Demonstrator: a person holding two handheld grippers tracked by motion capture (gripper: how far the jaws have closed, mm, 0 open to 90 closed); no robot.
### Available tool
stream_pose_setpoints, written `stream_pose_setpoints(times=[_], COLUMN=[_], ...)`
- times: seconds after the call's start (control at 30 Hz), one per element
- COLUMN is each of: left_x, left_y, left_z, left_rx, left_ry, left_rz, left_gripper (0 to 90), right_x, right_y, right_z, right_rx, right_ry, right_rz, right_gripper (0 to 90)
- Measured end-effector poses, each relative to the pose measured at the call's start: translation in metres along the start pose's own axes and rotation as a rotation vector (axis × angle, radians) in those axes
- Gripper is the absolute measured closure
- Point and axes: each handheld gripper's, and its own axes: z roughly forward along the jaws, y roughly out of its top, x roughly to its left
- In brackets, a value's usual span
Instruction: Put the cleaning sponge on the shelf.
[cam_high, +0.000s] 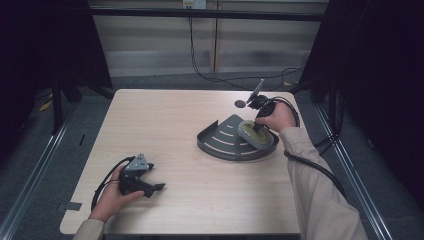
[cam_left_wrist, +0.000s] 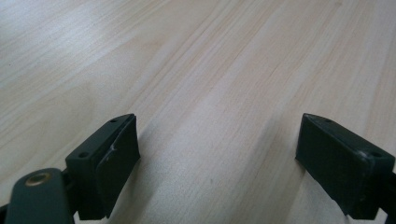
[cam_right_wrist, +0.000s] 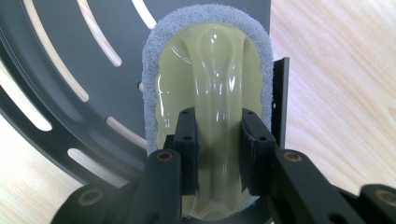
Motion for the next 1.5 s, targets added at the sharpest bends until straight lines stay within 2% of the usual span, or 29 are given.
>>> stream_pose_setpoints(times=[0.5,0.87,1.5], left_x=[0.000,0.000,0.000], left_y=[0.000,0.000,0.000], left_z=[0.000,0.000,0.000], left_rx=[0.000,0.000,-0.003], left_ry=[0.000,0.000,0.001], left_rz=[0.000,0.000,-0.001], left_gripper=[12.9,12.9,12.9], right_x=[0.001,-0.002,-0.004], right_y=[0.002,-0.003,-0.006], right_z=[0.006,0.013,0.016], right_rx=[0.021,0.036,0.032], right_ry=[-0.010,-0.023,-0.022], right_rz=[-0.013,-0.013,-0.009], right_gripper=[71.9,71.8,71.6])
